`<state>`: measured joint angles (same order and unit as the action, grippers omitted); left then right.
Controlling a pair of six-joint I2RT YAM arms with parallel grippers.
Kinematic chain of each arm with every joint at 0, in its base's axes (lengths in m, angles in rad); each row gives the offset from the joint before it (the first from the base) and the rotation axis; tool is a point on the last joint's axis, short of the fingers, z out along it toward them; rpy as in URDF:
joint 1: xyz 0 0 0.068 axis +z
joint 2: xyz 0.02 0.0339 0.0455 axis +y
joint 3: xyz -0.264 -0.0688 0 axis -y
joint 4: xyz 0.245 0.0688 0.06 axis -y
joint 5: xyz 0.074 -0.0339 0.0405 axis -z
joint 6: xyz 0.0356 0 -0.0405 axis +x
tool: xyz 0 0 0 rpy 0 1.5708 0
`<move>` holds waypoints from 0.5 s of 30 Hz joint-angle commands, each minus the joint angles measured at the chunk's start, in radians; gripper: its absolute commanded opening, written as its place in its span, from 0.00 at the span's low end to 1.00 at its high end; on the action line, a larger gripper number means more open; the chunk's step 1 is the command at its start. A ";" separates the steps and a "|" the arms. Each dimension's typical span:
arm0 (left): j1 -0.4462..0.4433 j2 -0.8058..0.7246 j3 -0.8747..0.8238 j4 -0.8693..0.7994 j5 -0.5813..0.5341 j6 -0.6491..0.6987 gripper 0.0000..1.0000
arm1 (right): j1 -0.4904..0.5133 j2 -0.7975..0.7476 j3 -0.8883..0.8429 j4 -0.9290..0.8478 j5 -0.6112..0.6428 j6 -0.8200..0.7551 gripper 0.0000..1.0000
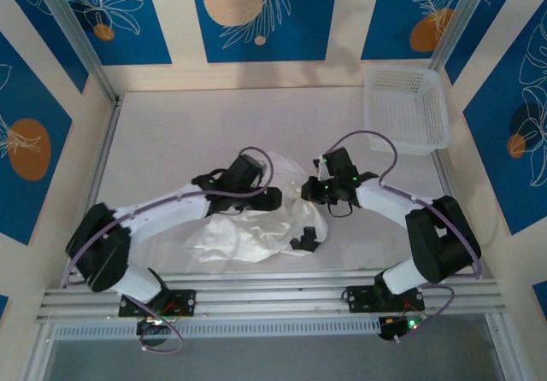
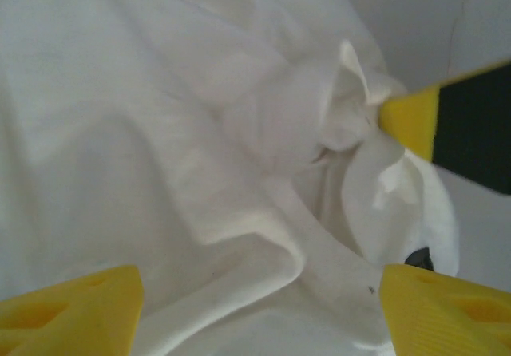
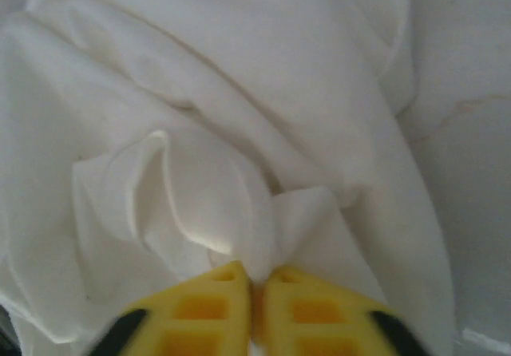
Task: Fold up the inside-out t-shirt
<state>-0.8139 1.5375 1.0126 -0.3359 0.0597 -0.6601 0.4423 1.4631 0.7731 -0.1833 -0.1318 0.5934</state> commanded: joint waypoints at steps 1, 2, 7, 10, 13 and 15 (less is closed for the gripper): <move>0.000 0.066 0.039 -0.036 -0.045 0.047 0.75 | 0.007 -0.119 0.012 0.036 -0.057 0.011 0.00; 0.002 0.078 0.030 -0.050 -0.110 0.041 0.63 | 0.004 -0.167 -0.004 0.052 -0.069 0.020 0.00; 0.069 -0.021 -0.055 -0.026 -0.161 0.017 0.00 | -0.010 -0.349 -0.019 0.045 -0.093 0.042 0.00; 0.138 -0.130 -0.049 -0.072 -0.181 0.049 0.00 | -0.025 -0.449 -0.029 0.055 -0.100 0.055 0.00; 0.214 -0.216 -0.028 -0.119 -0.208 0.088 0.00 | -0.033 -0.522 -0.038 0.079 -0.120 0.055 0.00; 0.259 -0.251 -0.006 -0.155 -0.214 0.112 0.00 | -0.023 -0.539 -0.038 0.108 -0.171 0.053 0.00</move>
<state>-0.6044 1.3357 0.9668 -0.4103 -0.1047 -0.6052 0.4168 0.9512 0.7506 -0.1234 -0.2310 0.6357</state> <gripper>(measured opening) 0.044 0.046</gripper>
